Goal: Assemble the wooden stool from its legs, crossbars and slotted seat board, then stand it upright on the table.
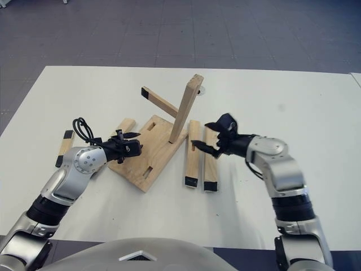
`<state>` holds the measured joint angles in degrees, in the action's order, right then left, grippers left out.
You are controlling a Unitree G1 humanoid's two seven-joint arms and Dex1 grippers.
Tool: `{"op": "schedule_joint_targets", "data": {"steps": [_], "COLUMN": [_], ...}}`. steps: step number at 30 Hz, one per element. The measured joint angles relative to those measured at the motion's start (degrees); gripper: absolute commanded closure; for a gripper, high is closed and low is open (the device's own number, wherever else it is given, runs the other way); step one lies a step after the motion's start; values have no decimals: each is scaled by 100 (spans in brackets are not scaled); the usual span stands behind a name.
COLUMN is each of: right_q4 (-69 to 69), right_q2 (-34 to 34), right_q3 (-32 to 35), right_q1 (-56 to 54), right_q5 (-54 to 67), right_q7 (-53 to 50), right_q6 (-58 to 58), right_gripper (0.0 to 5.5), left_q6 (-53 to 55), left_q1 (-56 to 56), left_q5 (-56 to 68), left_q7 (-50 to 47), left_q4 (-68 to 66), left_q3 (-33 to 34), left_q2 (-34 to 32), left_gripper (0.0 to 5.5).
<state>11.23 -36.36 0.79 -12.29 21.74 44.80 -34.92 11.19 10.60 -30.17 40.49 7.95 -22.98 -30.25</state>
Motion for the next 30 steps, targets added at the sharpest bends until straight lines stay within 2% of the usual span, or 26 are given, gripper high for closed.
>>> {"op": "schedule_joint_targets", "data": {"steps": [2, 4, 5, 7, 10, 14, 20, 30], "right_q4": [59, 184, 239, 325, 410, 260, -136, -243], "right_q2": [-33, 81, 223, 729, 1473, 1896, 2081, 2182], "right_q3": [596, 1174, 1258, 1203, 754, 477, 375, 107], "right_q1": [-548, -1686, -2033, -2666, -3092, -3282, -3578, -3436], "right_q5": [309, 749, 913, 1228, 1461, 1395, 1286, 1227], "right_q7": [-405, -1013, -1218, -1651, -2029, -2302, -2307, -2229], "right_q6": [-467, -998, -1176, -1521, -1788, -1708, -1429, -1406], "right_gripper": [147, 185, 201, 201, 201, 201, 201, 201], "left_q6": [70, 119, 130, 170, 171, 196, 234, 232], "left_q1": [24, 50, 53, 64, 92, 83, 3, -16], "left_q5": [-16, -29, -39, -44, -29, -16, -16, -23], "left_q7": [-83, -118, -123, -118, -97, -99, -111, -131], "left_q4": [-27, -25, -24, 8, 30, 95, 182, 194], "left_q3": [-32, -77, -85, -81, -78, -83, -79, -82], "left_q2": [50, 75, 72, 51, 35, 31, 24, 22], "left_gripper": [354, 354, 354, 354, 354, 354, 354, 354]}}
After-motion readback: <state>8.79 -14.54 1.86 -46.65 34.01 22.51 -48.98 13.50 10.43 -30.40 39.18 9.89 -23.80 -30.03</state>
